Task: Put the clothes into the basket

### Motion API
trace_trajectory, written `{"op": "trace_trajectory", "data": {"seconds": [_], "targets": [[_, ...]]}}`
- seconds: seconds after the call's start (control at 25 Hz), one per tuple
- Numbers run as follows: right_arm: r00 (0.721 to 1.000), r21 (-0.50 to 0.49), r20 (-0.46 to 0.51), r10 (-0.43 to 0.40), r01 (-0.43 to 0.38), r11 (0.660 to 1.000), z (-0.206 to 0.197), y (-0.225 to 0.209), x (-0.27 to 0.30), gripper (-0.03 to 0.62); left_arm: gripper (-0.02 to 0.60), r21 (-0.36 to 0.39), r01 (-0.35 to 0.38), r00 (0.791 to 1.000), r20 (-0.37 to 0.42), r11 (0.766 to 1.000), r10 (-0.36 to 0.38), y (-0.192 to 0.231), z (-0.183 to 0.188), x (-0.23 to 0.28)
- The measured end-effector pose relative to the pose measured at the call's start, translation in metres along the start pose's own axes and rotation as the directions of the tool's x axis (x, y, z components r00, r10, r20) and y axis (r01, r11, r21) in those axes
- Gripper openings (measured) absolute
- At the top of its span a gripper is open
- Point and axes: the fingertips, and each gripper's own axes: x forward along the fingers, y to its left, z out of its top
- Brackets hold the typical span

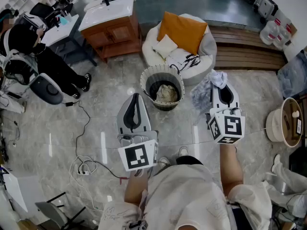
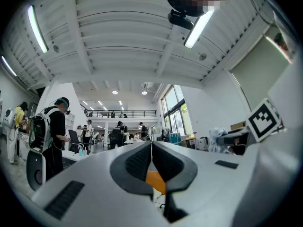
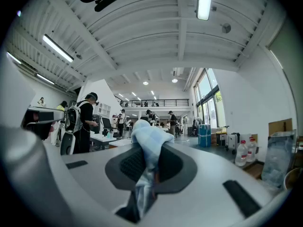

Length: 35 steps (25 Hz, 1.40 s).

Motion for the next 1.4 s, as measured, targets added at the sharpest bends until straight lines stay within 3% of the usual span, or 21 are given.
{"op": "trace_trajectory", "data": {"seconds": [0.48,0.96,1.4], "targets": [[0.999,0.014,0.041,0.012,-0.013,1.000,0.010,0.051,-0.064,0.028,0.008,0.016,0.037,0.999,0.010,0.999,-0.037,0.008,0.009,-0.059],[0.994,-0.014,0.090,0.061,-0.060,0.998,0.026,0.111,-0.083,0.029,0.008,0.026,-0.022,1.000,-0.014,0.999,0.022,0.056,-0.001,-0.111],[0.991,-0.011,0.083,0.105,-0.104,0.994,0.021,0.134,-0.086,0.031,0.008,0.017,-0.067,0.997,-0.029,0.998,0.067,0.078,-0.014,-0.129]]}}
